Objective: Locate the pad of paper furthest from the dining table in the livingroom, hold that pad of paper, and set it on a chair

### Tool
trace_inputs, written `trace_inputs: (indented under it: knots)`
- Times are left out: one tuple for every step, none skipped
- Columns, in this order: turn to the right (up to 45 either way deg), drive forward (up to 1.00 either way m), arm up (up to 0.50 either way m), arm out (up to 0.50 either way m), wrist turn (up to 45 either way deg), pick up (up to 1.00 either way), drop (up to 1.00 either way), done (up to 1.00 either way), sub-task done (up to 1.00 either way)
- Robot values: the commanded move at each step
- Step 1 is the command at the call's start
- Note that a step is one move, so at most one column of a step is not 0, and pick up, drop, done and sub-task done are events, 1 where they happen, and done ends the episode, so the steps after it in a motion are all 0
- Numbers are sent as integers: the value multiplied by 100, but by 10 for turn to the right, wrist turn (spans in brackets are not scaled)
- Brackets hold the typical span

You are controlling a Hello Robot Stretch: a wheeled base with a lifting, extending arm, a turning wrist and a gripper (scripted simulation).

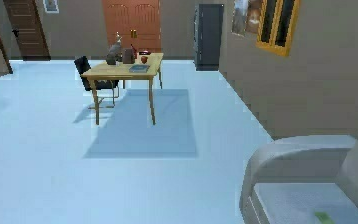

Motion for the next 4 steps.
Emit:
trace_inputs:
  knots:
    - [60, 0, 0, 0, 0, 0, 0, 0, 0]
    - [0, 65, 0, 0, 0, 0, 0, 0, 0]
    - [-150, 0, 0, 0, 0, 0, 0, 0, 0]
    - [-30, 0, 0, 0, 0, 0, 0, 0, 0]
